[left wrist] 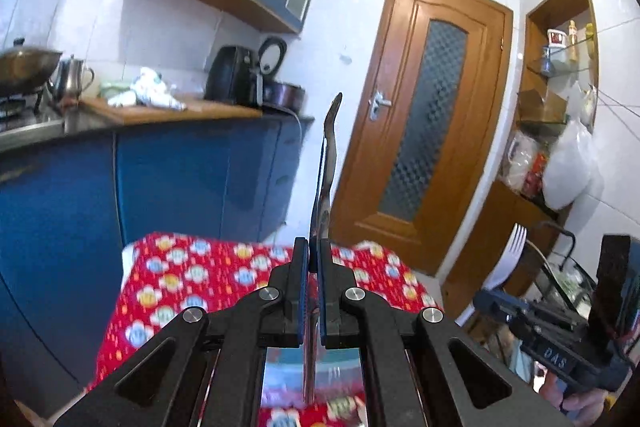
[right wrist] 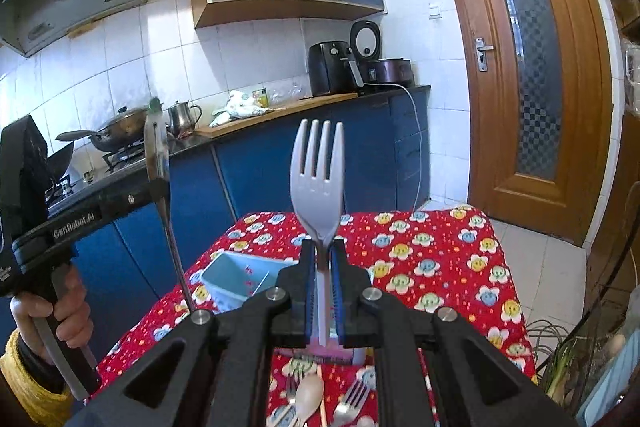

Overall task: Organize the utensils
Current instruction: 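Lift the knife with the left tool over the blue box while the right tool carries the fork above it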

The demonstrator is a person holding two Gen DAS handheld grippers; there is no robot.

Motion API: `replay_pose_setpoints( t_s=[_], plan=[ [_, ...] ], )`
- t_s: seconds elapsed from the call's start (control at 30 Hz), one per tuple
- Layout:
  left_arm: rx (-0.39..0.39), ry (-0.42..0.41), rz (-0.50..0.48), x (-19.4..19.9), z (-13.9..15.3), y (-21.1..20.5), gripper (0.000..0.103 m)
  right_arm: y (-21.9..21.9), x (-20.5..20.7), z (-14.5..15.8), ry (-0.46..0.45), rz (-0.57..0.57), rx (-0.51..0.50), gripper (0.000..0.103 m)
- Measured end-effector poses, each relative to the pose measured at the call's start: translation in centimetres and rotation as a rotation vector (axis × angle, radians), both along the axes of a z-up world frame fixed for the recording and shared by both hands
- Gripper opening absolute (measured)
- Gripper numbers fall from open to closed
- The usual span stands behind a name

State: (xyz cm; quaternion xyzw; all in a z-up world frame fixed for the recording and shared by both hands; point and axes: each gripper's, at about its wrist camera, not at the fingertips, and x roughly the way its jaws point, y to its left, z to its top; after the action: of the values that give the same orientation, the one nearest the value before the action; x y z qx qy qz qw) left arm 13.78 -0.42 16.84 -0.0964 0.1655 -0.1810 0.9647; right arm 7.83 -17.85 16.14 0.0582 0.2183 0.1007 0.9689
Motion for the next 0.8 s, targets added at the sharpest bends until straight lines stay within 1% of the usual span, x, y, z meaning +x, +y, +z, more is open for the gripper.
replay_pose_setpoints(
  t_s=[0.13,0.3,0.47,0.57,0.8],
  plan=[
    [-0.015,-0.03,0.031,1.9,-0.3,0.2,0.004,0.2,1.6,-0.5,-0.006,-0.003,-0.019,0.009],
    [-0.003,-0.028,0.06,4.2,-3.0,0.2,0.004,0.3,4.3,-2.4,0.047,-0.003,-0.029,0.009],
    [0.03,0.009,0.068,5.5,-6.3,-0.3,0.004,0.6,6.5,-4.5,0.121,-0.001,-0.045,0.009],
    [0.025,0.038,0.061,6.0,-7.9,-0.2,0.004,0.8,7.5,-5.8,0.157,0.004,-0.05,0.009],
    [0.036,0.062,0.055,6.0,-9.7,-0.3,0.004,1.6,8.7,-7.1,0.181,0.012,-0.06,0.01]
  ],
)
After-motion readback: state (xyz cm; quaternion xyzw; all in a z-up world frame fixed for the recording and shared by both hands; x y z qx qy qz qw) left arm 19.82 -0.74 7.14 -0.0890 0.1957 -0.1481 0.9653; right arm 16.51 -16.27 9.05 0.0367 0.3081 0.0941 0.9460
